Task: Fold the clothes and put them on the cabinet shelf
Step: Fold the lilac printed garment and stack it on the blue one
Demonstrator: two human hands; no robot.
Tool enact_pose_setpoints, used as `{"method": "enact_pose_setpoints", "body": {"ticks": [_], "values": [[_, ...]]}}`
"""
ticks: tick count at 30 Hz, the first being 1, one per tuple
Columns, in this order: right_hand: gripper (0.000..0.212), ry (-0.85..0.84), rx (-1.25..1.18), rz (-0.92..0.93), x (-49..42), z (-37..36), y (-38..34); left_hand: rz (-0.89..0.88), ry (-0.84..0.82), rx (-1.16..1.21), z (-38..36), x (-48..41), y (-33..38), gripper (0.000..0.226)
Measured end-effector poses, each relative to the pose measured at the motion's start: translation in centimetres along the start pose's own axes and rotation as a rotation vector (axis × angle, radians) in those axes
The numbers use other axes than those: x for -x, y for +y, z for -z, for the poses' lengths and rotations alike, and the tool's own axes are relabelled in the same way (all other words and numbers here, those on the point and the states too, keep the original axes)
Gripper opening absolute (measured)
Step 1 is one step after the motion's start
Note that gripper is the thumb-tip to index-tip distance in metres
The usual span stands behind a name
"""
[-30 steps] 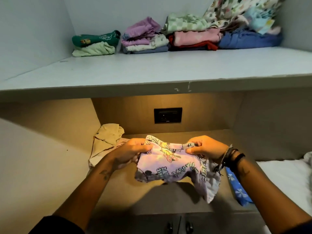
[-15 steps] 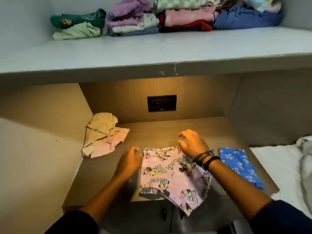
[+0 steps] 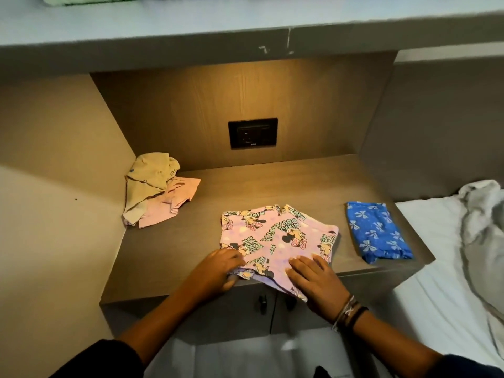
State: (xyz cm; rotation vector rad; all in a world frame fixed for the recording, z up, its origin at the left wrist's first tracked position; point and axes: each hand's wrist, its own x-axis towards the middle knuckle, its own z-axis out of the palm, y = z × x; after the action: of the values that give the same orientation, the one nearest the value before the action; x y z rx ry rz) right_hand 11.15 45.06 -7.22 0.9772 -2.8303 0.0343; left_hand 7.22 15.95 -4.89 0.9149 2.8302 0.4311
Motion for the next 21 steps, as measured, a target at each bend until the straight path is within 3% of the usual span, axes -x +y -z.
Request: {"method": "enact_pose_setpoints", "body": {"ticks": [2,5,7,9,12,15,18,21], "values": [[0.058,0.068,-0.177,0.009,-0.8,1.3,0.8,0.017,0.035,0.069,1.2,-0.3,-0.2,0.035],[0.027,0.125,-0.644,-0.217,-1.6,4.5,1.8,0.087,0.128,0.180,4.3,-0.5,-0.9,0.037],[0.018,0.118,-0.879,-0.335,-2.4,7.0,3.0,0.119,0.196,0.230,6.9,-0.7,-1.1,0.042],[0.020,0.089,-1.031,-0.340,-3.6,10.1,4.2,0.107,0.239,0.262,10.0,-1.1,-0.8,0.038],[0.007,0.046,-1.252,-0.289,-5.9,14.4,5.5,0.031,0.234,0.412,15.1,-2.5,0.7,0.032],[0.021,-0.033,-1.495,-0.207,-8.9,16.7,6.3,-0.091,0.105,0.666,19.8,-4.3,2.8,0.032],[0.056,-0.123,-1.705,-0.128,-12.3,17.6,6.1,-0.149,-0.109,0.887,22.1,-6.9,5.1,0.049],[0.083,-0.027,-1.794,-0.109,-14.2,17.6,4.8,-0.140,-0.148,1.032,22.5,-8.9,6.3,0.048]]}}
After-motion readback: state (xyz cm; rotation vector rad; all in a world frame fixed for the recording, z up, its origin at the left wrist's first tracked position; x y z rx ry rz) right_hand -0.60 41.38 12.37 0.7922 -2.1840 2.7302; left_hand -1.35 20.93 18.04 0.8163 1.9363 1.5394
